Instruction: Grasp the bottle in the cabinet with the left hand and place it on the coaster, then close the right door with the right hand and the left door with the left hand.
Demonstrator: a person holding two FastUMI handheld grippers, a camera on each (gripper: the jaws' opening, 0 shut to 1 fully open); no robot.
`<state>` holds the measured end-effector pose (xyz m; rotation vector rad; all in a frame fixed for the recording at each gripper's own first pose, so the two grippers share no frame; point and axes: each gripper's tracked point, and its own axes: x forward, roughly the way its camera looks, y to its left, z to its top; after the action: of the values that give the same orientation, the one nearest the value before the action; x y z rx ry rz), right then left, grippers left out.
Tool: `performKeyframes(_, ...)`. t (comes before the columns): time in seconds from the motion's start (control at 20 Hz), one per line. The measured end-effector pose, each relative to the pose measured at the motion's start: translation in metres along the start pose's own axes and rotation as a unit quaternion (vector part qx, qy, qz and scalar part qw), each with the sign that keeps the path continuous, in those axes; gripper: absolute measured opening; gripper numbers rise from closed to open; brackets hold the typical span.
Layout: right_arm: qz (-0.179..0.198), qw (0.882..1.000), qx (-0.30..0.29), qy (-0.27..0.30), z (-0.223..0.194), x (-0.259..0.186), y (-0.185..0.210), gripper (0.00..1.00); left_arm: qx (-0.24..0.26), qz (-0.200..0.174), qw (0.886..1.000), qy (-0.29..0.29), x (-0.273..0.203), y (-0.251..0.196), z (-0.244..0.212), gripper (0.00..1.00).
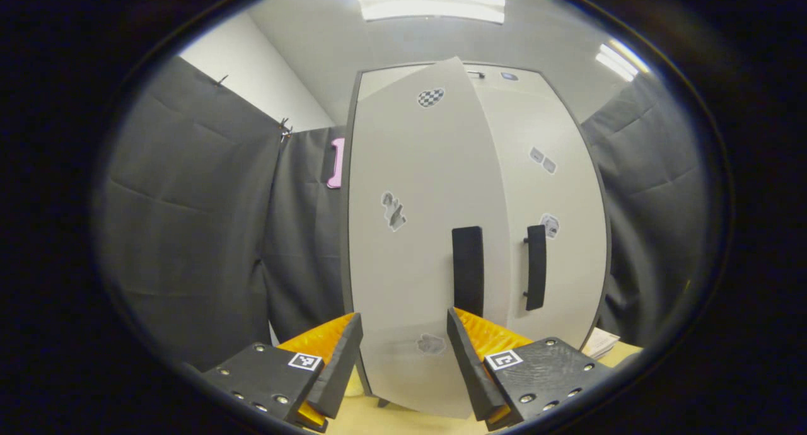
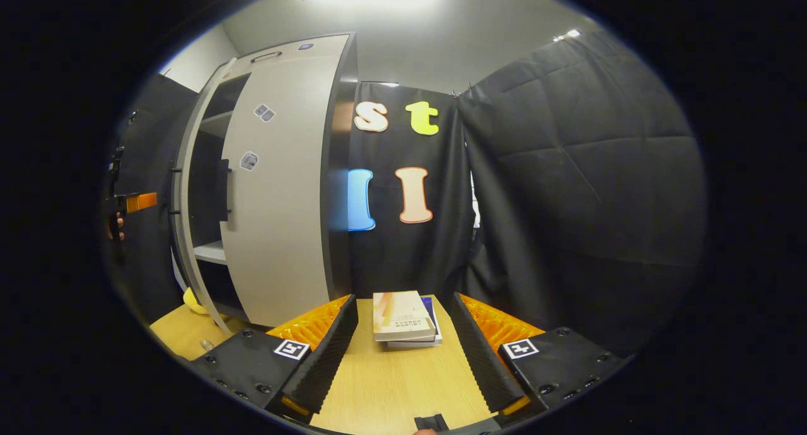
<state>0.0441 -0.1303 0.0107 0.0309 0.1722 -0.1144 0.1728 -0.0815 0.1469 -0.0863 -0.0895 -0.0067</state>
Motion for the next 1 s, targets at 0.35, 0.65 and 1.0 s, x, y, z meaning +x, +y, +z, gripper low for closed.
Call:
performKeyframes(0.35,0.056,0.998,0.0,-0.025,0.02,-0.019,0.028,0.92,0.008,0.017,1.0,0.015,-0.087,0.026,-0.003,0.79)
performKeyframes(0.65,0.066,0.997,0.015,-0.029,0.025,-0.059,0.058,0.92,-0.006,0.021,0.999,0.04,-0.143,0.071,-0.015,0.78)
performKeyframes(1.0,0.066,0.997,0.024,-0.037,0.03,-0.105,0.079,0.95,0.005,0.003,0.999,0.045,-0.196,0.097,-0.021,0.79)
